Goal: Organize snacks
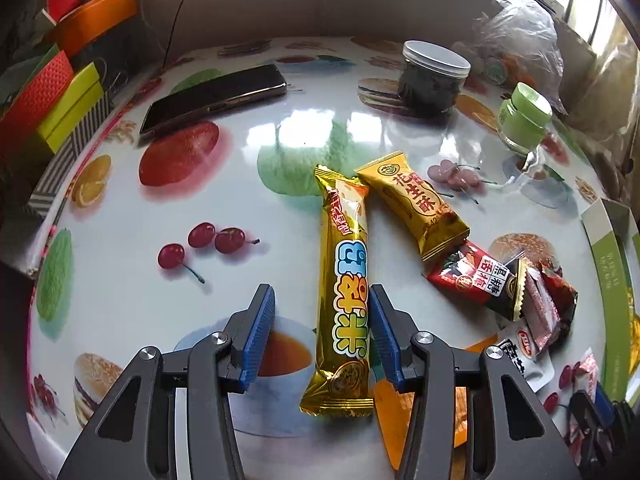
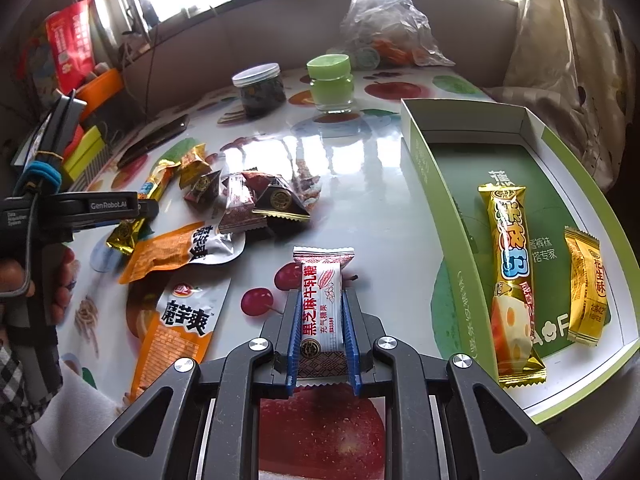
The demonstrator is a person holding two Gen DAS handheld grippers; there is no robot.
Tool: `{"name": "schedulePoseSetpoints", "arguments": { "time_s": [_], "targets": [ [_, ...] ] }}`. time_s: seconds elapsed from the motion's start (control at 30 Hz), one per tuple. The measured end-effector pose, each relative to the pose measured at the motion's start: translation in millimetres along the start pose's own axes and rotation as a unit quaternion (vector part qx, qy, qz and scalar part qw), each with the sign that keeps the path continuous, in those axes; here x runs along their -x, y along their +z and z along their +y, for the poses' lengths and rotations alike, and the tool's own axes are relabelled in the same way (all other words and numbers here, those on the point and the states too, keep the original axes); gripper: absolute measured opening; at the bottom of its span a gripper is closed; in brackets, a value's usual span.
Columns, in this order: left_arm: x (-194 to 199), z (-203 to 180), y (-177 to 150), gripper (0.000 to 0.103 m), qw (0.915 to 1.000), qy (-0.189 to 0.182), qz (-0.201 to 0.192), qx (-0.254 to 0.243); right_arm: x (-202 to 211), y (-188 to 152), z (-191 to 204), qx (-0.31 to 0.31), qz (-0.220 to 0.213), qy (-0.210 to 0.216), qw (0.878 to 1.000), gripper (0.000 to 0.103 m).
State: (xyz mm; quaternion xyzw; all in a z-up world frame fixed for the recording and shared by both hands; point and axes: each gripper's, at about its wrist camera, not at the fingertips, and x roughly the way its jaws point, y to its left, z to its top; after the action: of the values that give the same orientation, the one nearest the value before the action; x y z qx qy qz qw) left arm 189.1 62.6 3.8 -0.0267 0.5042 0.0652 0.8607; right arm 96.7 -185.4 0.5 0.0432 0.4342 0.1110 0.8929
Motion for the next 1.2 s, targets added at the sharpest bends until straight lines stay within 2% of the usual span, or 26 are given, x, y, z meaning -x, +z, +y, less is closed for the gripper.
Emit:
{"name": "schedulePoseSetpoints", "arguments": {
  "time_s": [0.03,0.1,0.13,0.17,0.23,0.53,0.83,1.2],
  "targets": [
    [0.5,0.8,-0.5,0.048,1.0000,-0.002,-0.001,0.002,0.1,0.1,0.2,0.000,0.000,-0.001,1.000,0.018],
    [1.7,0.6,-1.7,0.040,1.0000,-0.006,-0.006,-0.001,0.1,-0.1,0.3,0.001,0.000,-0.003,1.000,0.018],
    [2.3,0.3,-1.9,0.030,0.9999,-0.007,-0.007,-0.003,0.0,0.0,0.8,0.002,0.001,-0.004,1.000,0.018],
    [3.1,-0.2,-2.2,0.026,0.9999,-0.006,-0.008,-0.005,0.1,0.1,1.4,0.003,0.001,-0.006,1.000,0.018],
    [3.5,-0.5,-2.8,0.024,0.9999,-0.010,-0.008,-0.008,0.5,-0.1,2.2,0.004,0.000,-0.011,1.000,0.018],
    [19.3,4.8,-9.2,0.024,0.9994,-0.024,-0.023,-0.005,9.6,0.9,6.5,0.010,-0.013,-0.020,1.000,0.018],
    [54.2,6.3,-15.7,0.024,0.9979,-0.044,-0.048,-0.001,32.5,3.8,9.9,0.011,-0.037,-0.022,0.999,0.018],
    [91.6,-12.7,-30.6,0.024,0.9947,-0.071,-0.070,-0.024,59.4,8.0,4.6,0.009,-0.066,-0.033,0.997,0.018]
  ]
}}
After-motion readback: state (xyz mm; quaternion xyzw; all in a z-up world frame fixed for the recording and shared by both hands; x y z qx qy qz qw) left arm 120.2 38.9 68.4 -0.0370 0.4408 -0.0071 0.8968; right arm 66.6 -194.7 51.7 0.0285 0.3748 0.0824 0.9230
